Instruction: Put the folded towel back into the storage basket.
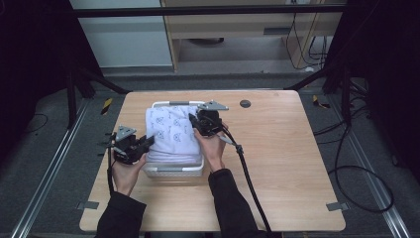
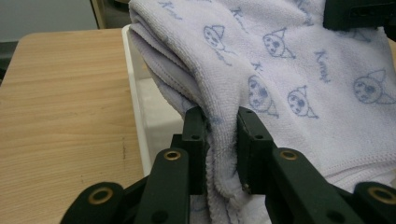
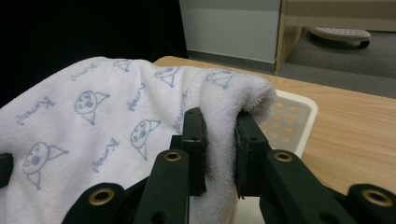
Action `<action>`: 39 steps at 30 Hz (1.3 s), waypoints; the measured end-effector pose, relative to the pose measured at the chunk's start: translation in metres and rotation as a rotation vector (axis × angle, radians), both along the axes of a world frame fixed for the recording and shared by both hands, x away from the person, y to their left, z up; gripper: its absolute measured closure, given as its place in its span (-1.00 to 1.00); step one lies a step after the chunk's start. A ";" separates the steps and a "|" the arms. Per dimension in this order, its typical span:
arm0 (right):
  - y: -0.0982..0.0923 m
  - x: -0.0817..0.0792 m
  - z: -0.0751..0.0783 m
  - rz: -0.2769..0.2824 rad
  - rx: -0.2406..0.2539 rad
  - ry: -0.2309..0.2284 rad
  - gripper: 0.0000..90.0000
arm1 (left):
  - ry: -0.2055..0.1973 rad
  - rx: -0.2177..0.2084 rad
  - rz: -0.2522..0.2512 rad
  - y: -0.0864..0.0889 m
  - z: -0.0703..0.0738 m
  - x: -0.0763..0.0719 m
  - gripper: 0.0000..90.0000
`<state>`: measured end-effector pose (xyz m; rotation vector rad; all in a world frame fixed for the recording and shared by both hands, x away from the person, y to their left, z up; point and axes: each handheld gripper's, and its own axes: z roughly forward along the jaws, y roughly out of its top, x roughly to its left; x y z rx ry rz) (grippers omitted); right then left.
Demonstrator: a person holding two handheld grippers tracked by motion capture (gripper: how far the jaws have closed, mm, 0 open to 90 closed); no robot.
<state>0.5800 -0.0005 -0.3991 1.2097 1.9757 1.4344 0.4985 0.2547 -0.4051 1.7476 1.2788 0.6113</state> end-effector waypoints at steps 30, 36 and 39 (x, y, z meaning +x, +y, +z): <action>-0.001 0.009 -0.028 -0.004 -0.049 0.059 0.69 | 0.064 0.066 0.007 -0.009 -0.022 0.010 0.64; 0.000 0.010 -0.031 -0.001 -0.068 0.076 0.67 | 0.080 0.079 0.007 -0.009 -0.025 0.012 0.64; 0.001 0.011 -0.033 0.002 -0.075 0.078 0.67 | 0.083 0.081 0.011 -0.009 -0.025 0.012 0.64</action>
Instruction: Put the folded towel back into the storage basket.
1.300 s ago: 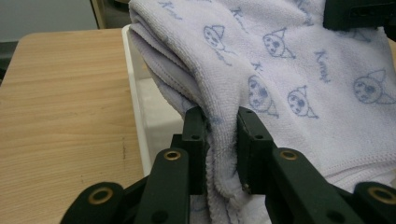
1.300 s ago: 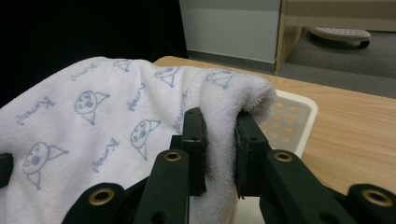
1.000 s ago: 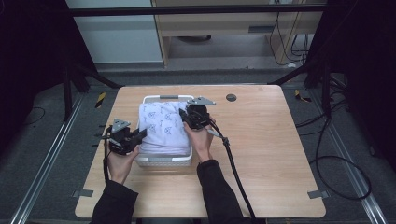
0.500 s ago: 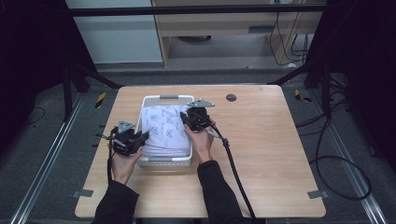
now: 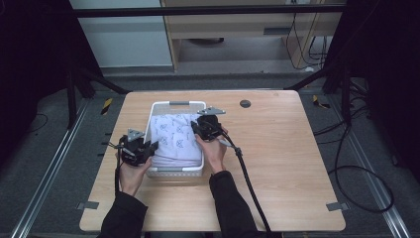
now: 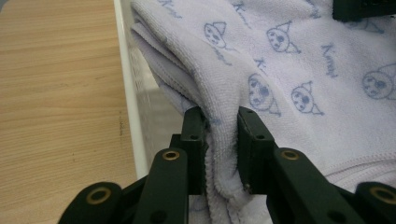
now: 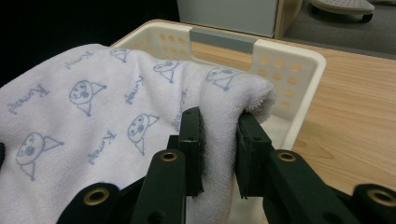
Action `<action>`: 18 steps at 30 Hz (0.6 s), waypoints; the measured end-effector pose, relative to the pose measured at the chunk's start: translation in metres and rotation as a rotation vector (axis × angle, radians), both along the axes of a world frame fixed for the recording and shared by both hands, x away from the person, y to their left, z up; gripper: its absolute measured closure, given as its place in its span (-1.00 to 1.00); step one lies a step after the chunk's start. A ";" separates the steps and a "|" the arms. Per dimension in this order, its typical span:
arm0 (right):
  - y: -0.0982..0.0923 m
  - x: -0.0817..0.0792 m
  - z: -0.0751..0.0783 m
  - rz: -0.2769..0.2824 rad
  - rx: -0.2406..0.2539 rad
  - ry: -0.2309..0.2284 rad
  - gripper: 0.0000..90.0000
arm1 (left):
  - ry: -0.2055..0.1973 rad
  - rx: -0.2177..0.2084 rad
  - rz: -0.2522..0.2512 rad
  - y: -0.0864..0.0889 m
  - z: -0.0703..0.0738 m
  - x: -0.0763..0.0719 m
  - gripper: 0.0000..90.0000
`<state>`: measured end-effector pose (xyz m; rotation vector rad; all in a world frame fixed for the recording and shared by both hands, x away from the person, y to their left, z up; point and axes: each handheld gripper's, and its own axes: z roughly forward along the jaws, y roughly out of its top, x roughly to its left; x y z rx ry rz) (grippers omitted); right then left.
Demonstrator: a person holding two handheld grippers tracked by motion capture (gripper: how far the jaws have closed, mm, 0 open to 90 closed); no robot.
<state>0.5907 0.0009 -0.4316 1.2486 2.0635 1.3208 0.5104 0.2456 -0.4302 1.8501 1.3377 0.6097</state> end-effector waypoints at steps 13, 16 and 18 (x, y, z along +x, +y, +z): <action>-0.001 0.002 -0.002 -0.005 -0.066 -0.020 0.26 | -0.021 0.005 0.044 0.005 0.003 -0.001 0.54; -0.004 0.001 0.001 -0.015 -0.061 -0.035 0.16 | -0.038 -0.006 0.050 0.006 0.007 -0.003 0.54; -0.007 -0.001 0.004 -0.016 -0.058 -0.051 0.09 | -0.046 -0.010 0.046 0.006 0.009 -0.005 0.54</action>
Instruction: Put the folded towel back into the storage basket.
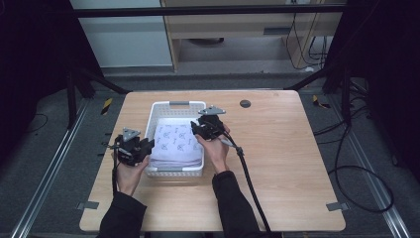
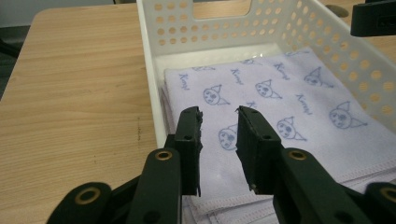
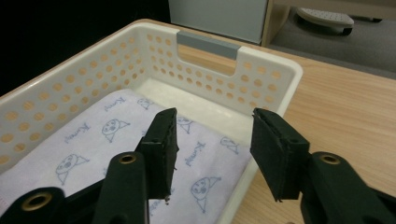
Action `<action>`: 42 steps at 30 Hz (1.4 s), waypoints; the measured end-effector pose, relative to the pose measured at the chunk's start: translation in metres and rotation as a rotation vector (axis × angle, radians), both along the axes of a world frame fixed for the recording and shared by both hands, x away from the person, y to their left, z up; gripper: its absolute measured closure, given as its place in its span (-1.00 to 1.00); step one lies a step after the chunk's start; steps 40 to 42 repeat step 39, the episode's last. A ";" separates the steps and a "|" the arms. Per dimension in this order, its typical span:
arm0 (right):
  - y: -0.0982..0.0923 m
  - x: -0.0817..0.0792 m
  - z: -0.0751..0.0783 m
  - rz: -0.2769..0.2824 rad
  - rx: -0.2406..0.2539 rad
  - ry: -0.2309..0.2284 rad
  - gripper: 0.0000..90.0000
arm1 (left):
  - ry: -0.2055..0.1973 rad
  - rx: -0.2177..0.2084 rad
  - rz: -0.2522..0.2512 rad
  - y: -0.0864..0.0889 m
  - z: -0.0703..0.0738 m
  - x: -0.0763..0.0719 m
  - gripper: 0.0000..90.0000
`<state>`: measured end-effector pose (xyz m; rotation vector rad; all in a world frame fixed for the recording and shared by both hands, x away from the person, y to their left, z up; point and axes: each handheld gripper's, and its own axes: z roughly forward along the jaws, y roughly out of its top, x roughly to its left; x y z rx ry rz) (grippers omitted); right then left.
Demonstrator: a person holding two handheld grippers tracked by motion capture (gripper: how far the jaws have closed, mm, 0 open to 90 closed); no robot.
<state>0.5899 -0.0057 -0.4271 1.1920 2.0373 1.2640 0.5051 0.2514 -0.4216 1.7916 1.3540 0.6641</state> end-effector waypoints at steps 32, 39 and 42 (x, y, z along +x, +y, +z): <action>-0.145 -0.104 0.000 0.040 0.140 -0.072 -0.62 | -0.146 0.007 -0.125 -0.014 0.010 -0.045 -0.09; -0.175 -0.118 -0.017 -0.014 0.127 -0.055 -0.63 | -0.152 0.005 -0.127 -0.011 0.008 -0.053 -0.15; -0.175 -0.118 -0.017 -0.014 0.127 -0.055 -0.63 | -0.152 0.005 -0.127 -0.011 0.008 -0.053 -0.15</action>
